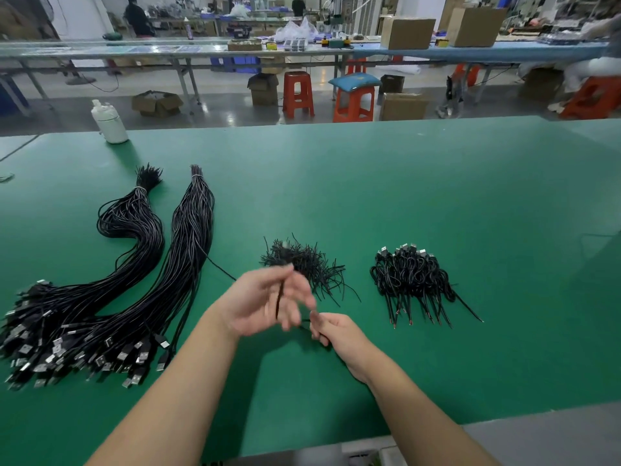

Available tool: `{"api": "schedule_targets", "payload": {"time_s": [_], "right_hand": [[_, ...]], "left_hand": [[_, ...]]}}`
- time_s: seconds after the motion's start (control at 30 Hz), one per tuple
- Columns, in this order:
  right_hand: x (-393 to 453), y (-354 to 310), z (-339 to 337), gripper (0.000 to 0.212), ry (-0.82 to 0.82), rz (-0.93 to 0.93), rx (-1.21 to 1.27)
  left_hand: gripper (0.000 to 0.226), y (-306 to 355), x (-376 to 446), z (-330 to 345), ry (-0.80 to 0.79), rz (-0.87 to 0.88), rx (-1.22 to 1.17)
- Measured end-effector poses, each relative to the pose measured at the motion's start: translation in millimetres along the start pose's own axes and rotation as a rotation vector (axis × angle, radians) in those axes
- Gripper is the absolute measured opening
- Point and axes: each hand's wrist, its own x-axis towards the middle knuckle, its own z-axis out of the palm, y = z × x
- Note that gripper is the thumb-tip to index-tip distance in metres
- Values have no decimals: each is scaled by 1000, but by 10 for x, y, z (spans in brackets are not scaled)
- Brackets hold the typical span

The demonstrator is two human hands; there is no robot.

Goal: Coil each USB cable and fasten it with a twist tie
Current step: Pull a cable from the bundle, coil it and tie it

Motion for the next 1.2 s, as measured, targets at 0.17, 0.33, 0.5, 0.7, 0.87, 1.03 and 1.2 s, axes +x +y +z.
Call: {"api": "schedule_targets", "payload": {"time_s": [0.17,0.33,0.5,0.7,0.87,1.03,1.2], "right_hand": [[0,9,-16,51,-15,1,22],[2,6,-35,42,-36,-15,26],[-17,-6,-57,43,-45,-51,64],[-49,-32,43,49,-146,-53,-89],[-61,-54,18,49,-99,-41,-42],[-58,-36,8,43,-68,-6,11],[-55,-61,-34,47,-36,22,6]], "left_hand": [[46,-195,-44,146,-27,-551,788],[39,-251,57,304,227,-496,1601],[40,-482,165,286,497,-145,1517],[41,-550,300,208,907,434,228],[36,-347,196,207,409,275,-279],[38,-231,-103,106,-62,-112,433],[42,-314,-168,169,92,-537,1173]]}}
